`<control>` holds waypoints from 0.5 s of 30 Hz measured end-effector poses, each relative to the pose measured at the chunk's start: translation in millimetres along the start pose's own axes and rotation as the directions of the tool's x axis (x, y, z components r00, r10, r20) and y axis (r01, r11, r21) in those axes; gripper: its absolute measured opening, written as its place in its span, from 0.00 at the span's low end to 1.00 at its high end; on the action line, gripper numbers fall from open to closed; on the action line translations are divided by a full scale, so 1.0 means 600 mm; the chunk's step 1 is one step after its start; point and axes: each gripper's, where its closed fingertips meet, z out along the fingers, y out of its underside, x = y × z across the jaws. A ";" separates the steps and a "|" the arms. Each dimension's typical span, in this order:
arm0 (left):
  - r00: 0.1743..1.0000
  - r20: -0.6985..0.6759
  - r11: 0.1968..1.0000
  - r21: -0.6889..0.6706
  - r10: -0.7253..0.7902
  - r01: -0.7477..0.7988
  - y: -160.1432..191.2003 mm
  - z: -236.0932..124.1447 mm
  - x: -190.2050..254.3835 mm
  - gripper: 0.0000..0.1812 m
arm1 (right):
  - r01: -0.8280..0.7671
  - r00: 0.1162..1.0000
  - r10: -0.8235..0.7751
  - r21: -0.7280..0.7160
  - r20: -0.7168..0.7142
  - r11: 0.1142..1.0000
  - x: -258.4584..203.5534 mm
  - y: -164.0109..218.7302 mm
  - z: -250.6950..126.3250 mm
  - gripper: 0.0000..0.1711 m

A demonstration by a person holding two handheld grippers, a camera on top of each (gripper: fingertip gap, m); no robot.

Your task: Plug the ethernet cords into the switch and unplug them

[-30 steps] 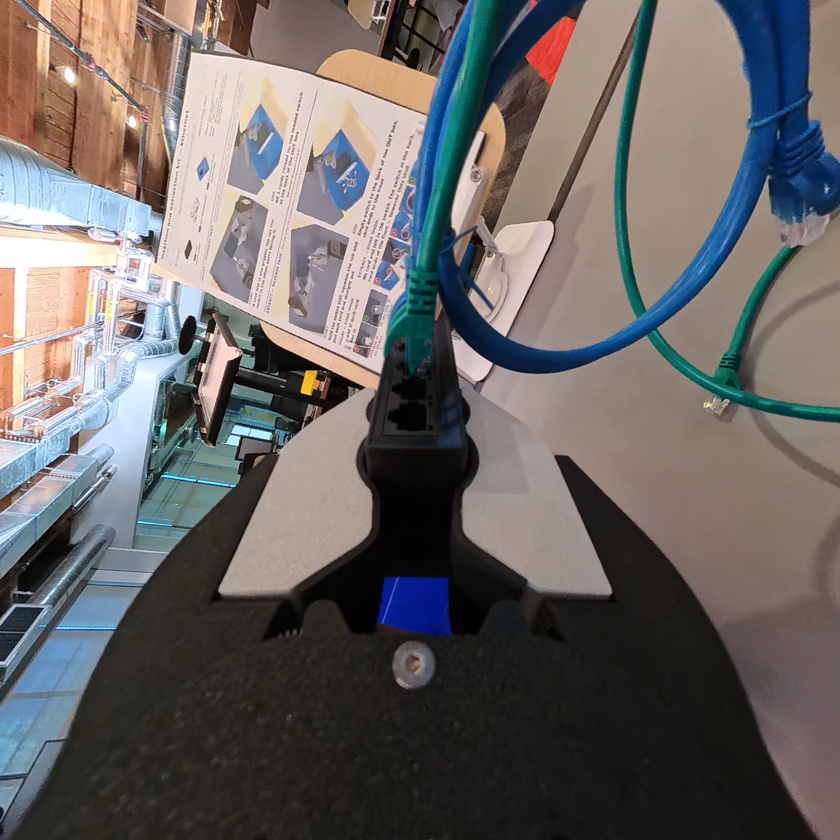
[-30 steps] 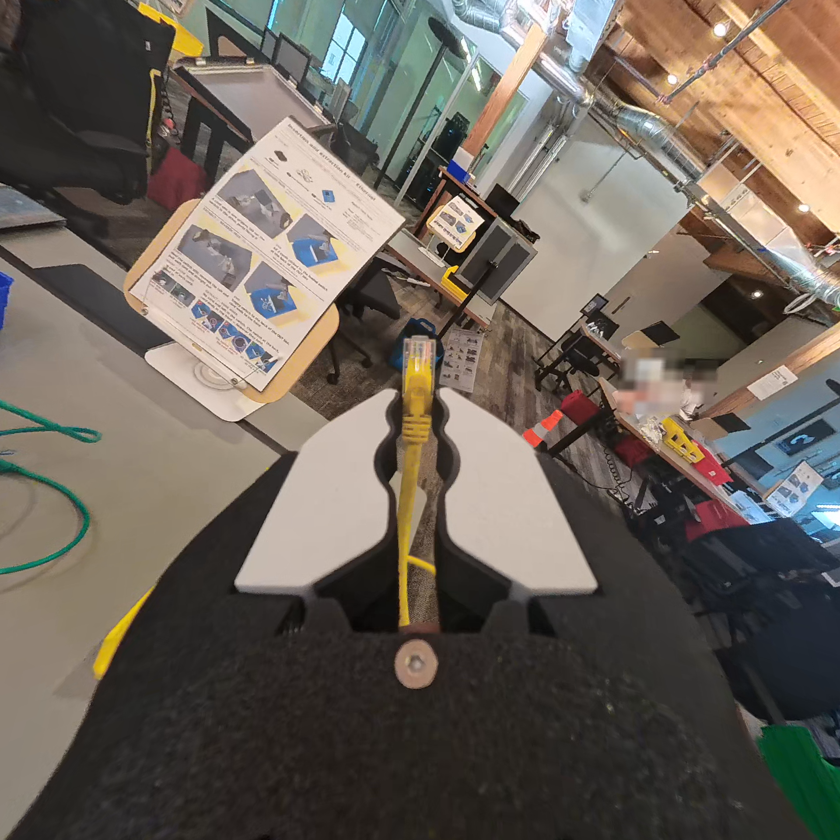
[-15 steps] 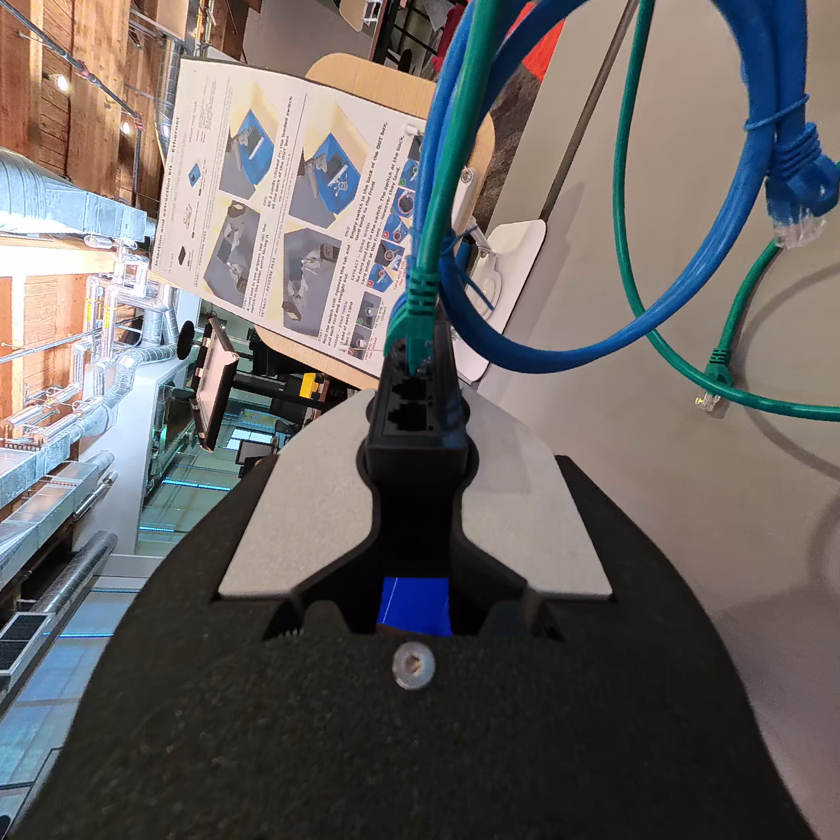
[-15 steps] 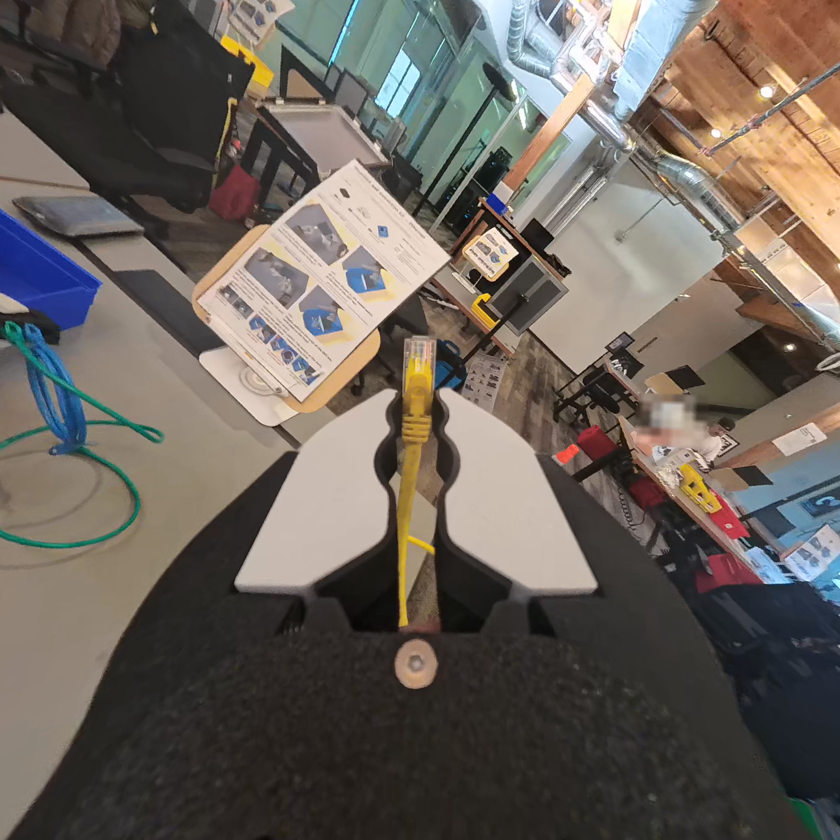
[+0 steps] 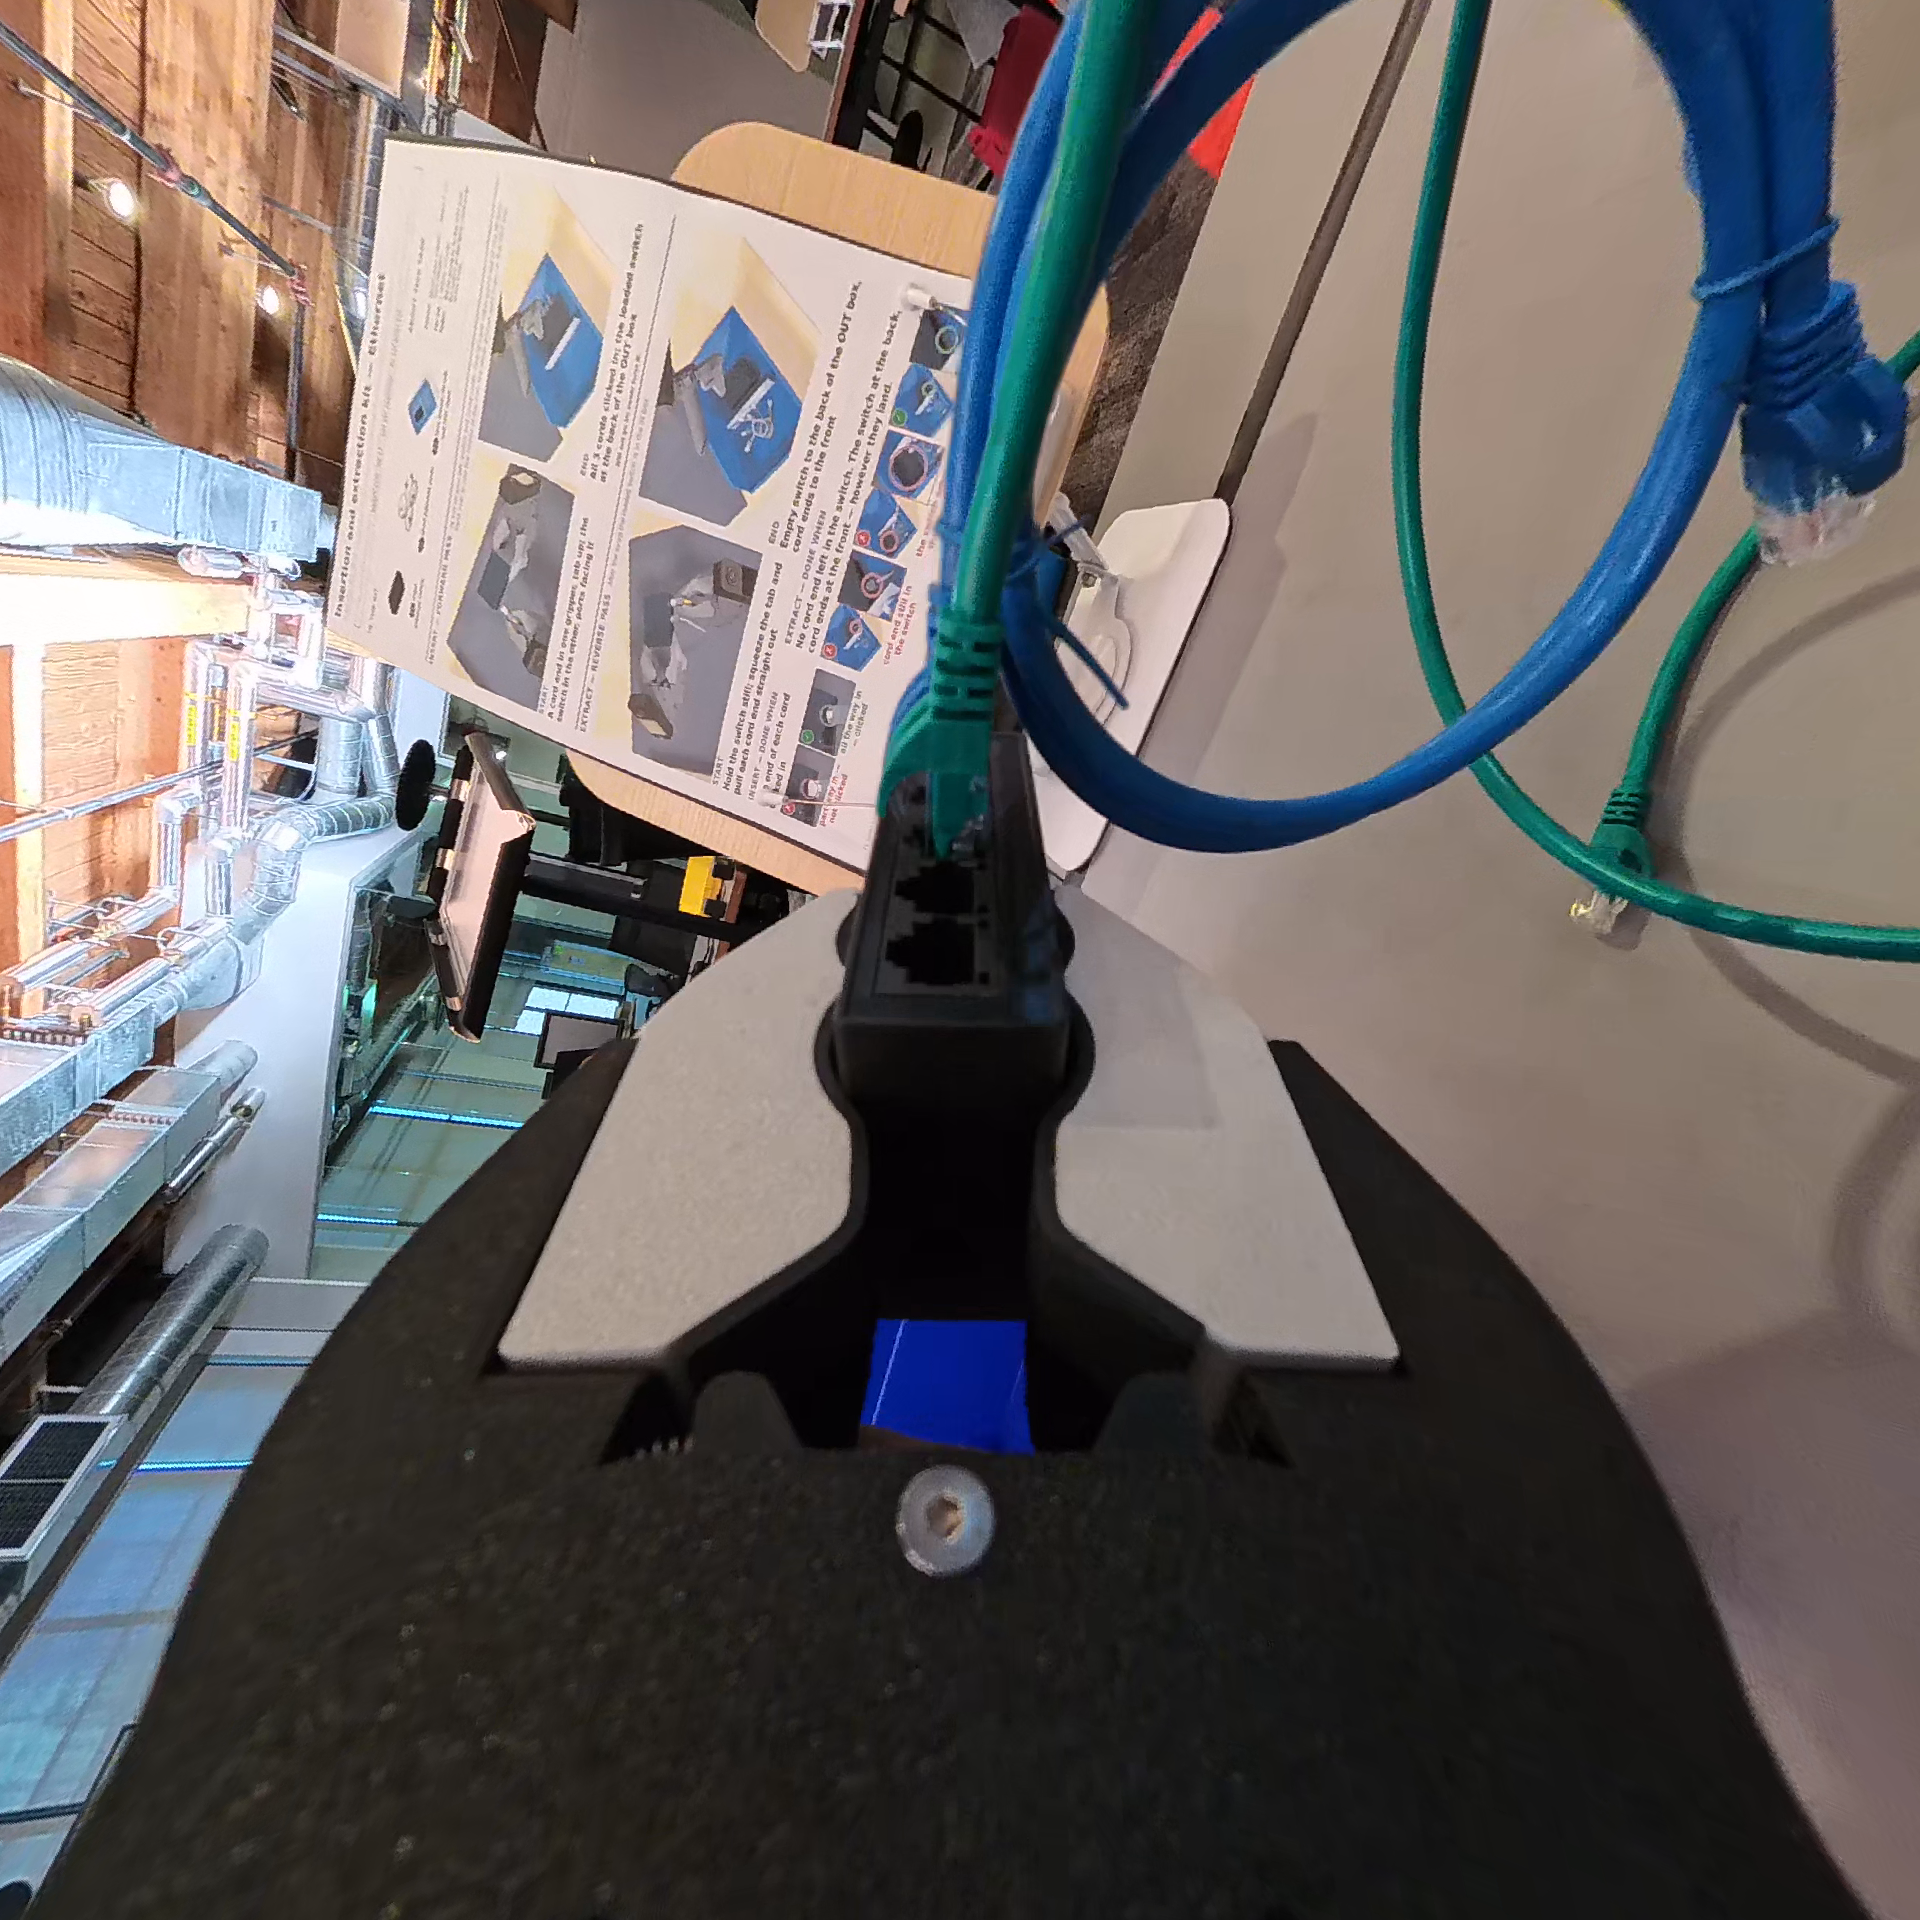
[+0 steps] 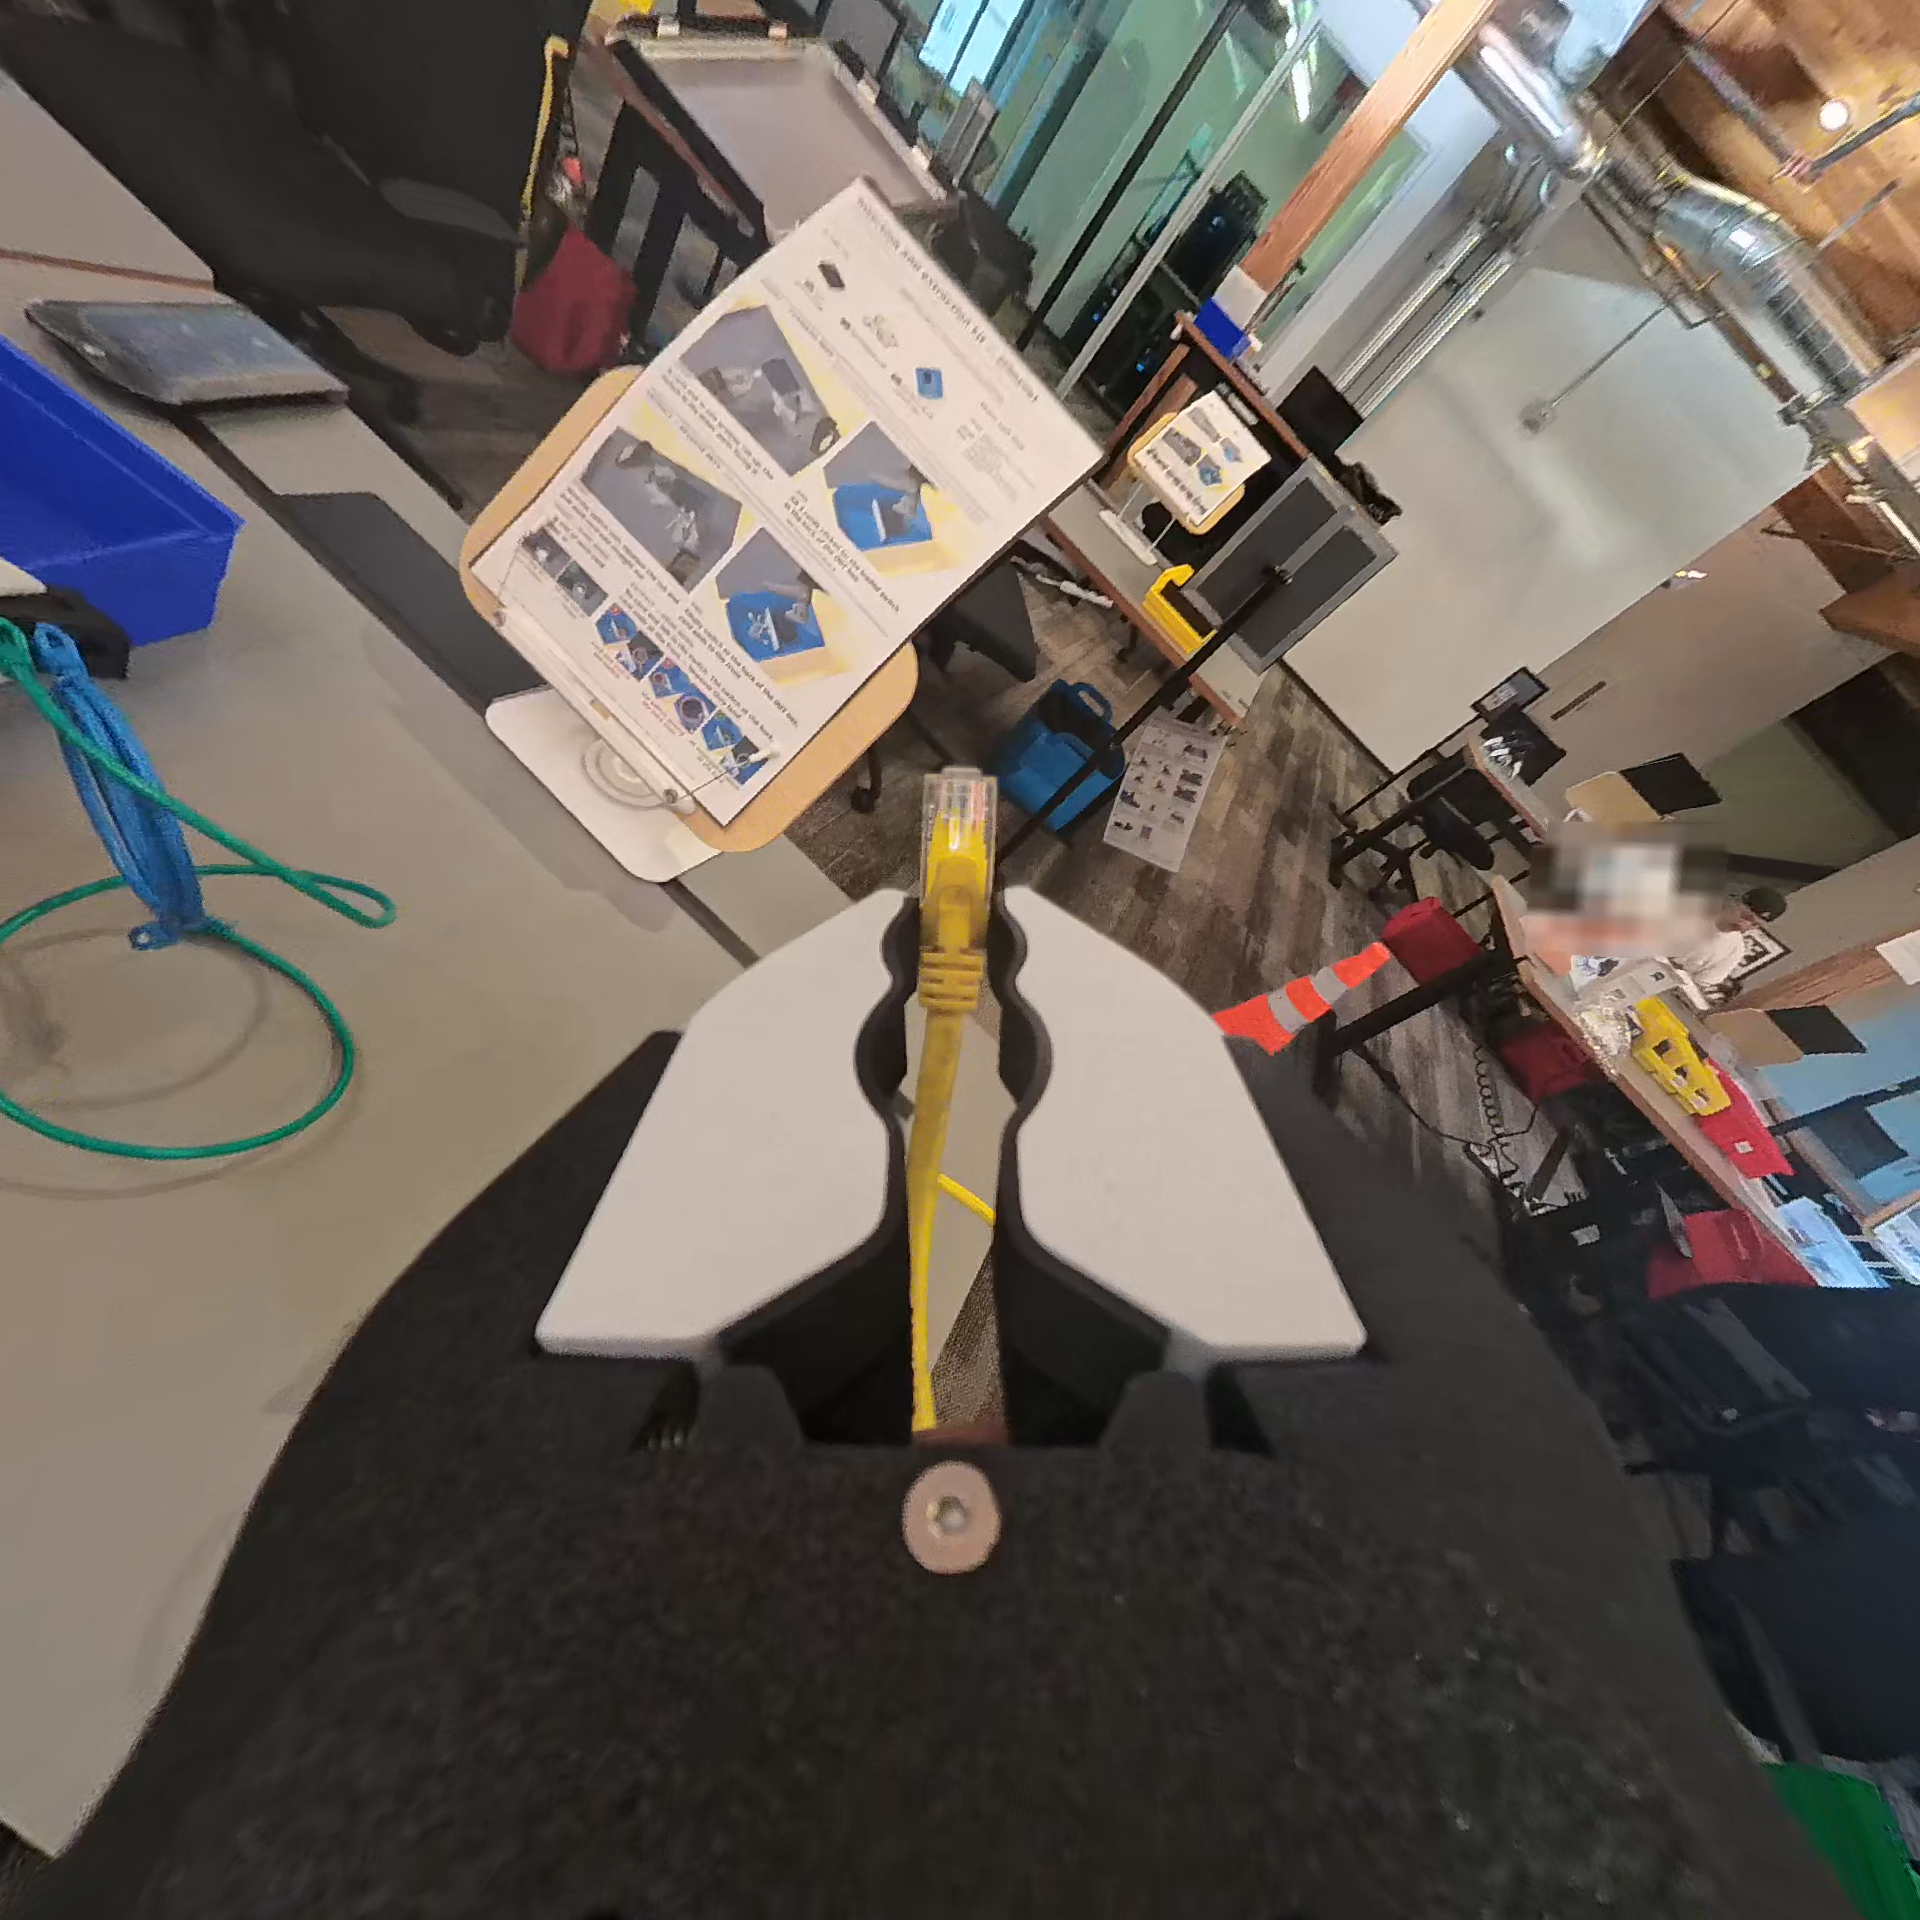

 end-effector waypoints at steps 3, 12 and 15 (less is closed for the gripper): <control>1.000 -0.004 1.000 -0.002 0.006 -0.006 0.000 0.001 0.004 0.16 | -0.014 0.999 0.015 -0.020 0.041 1.000 -0.019 0.019 0.026 0.07; 1.000 -0.011 1.000 -0.002 0.013 -0.013 -0.001 0.003 0.011 0.16 | -0.090 0.992 0.097 -0.079 0.082 0.993 -0.046 0.086 0.125 0.07; 1.000 -0.013 1.000 -0.005 0.013 -0.014 0.002 0.004 0.012 0.16 | -0.150 0.984 0.155 -0.059 0.092 0.987 -0.061 0.098 0.143 0.07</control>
